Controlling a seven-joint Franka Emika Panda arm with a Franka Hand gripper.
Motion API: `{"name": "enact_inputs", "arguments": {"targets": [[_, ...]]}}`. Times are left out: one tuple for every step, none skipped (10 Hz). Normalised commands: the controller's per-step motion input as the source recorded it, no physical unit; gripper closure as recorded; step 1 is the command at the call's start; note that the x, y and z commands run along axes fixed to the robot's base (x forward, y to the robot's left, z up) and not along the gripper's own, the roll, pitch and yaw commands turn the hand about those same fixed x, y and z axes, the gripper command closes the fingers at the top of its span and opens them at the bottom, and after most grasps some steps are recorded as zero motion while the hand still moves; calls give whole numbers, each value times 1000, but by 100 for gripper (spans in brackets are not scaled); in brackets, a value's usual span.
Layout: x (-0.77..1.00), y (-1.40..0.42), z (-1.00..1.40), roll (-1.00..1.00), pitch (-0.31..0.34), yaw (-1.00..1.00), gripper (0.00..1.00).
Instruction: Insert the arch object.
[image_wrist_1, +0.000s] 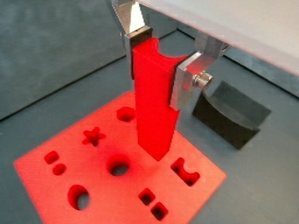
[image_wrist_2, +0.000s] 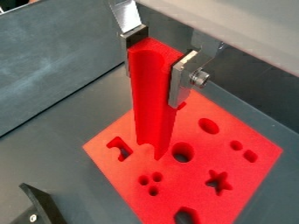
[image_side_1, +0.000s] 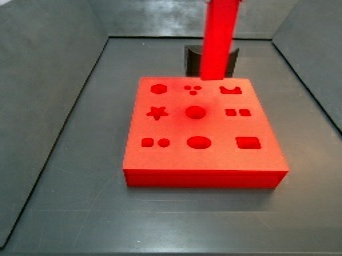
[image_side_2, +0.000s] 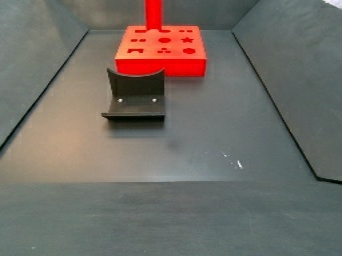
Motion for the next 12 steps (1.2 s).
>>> {"name": "enact_inputs", "arguments": {"targets": [[1000,143,-223,-31,0,-206,100],[1000,143,-263,-29,0,-214,100],[1000,131,-300,-19,0,-217,100],[923,157,-306,-4,0,-169,100],[311,206,-183,0,0,74,100],[3,54,0,0,3,43,100],[106,0,0,16,0,263,100],[389,0,0,0,-66,126,100],[491,0,0,3,-66,37,100],[366,51,-17,94,-9,54,100],[326,43,-60,171,0,77,100],[163,40,-106,119,0,0,100]]}}
